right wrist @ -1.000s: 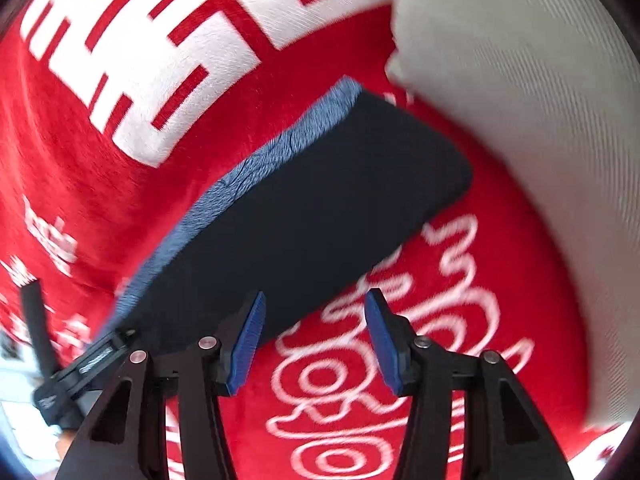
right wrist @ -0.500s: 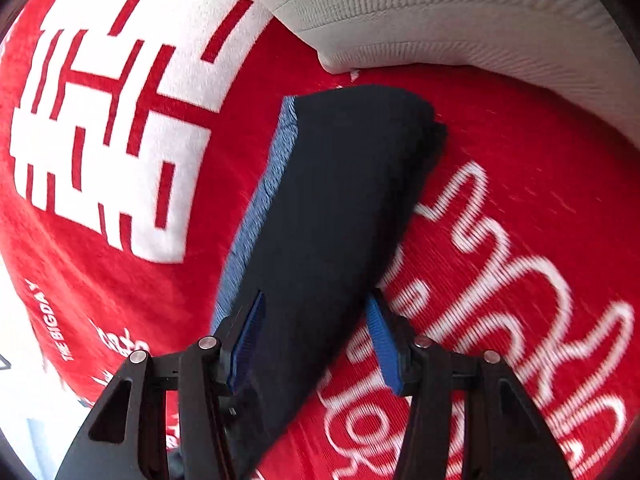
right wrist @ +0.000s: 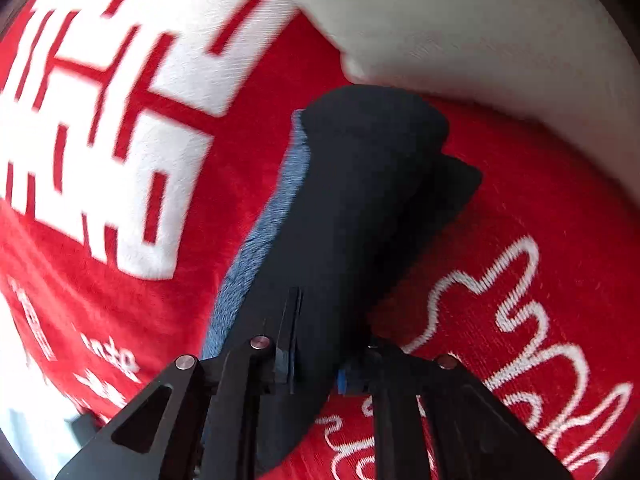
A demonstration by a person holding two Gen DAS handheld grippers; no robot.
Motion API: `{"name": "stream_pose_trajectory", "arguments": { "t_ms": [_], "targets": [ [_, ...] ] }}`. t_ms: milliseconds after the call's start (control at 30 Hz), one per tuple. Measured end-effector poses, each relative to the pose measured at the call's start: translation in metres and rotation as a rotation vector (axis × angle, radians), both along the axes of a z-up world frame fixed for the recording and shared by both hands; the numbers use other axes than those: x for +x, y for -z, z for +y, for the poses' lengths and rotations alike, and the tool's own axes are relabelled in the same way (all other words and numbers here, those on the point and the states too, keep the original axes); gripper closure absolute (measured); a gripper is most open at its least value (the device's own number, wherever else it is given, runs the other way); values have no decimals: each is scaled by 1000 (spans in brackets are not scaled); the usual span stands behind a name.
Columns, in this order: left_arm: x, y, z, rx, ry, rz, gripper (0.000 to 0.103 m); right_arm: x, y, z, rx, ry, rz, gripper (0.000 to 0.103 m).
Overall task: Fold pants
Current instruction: 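Lift the trousers end with the right tool while the left tool holds the waistband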
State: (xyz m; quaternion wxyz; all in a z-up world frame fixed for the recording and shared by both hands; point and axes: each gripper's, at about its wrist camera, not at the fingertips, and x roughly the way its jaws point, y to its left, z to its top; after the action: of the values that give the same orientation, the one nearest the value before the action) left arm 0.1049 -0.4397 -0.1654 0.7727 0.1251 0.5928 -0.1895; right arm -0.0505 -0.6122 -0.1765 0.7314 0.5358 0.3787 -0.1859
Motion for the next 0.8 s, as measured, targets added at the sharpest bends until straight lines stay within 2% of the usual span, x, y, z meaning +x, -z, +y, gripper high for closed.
{"name": "stream_pose_trajectory", "arguments": {
  "t_ms": [33,100,167,233,300,367,500,700,733,800],
  "targets": [
    [-3,-1,-4,-19,17,7,42,4,-8,3,-39,-32,3,89],
    [-2,5,-10,-72,23,45,42,10,-23,8,-82,-73,-11,89],
    [-5,27,-10,-99,8,91,42,13,-30,10,-95,-89,-19,89],
    [-16,28,-11,-108,41,-6,42,19,-33,15,-103,-118,-14,89],
    [-26,29,-12,-114,54,-53,42,23,-41,22,-150,-150,-7,89],
    [-28,29,-5,-163,35,-52,42,28,-51,29,-193,-182,-6,89],
    [-33,30,0,-191,43,-87,42,40,-73,50,-283,-258,-11,89],
    [-38,29,20,-258,42,-101,42,64,-108,102,-448,-447,-23,89],
    [-50,29,35,-277,45,-97,42,68,-112,112,-473,-483,-24,89],
    [-45,27,47,-302,49,-69,42,75,-118,133,-517,-543,-25,89]
  ]
}}
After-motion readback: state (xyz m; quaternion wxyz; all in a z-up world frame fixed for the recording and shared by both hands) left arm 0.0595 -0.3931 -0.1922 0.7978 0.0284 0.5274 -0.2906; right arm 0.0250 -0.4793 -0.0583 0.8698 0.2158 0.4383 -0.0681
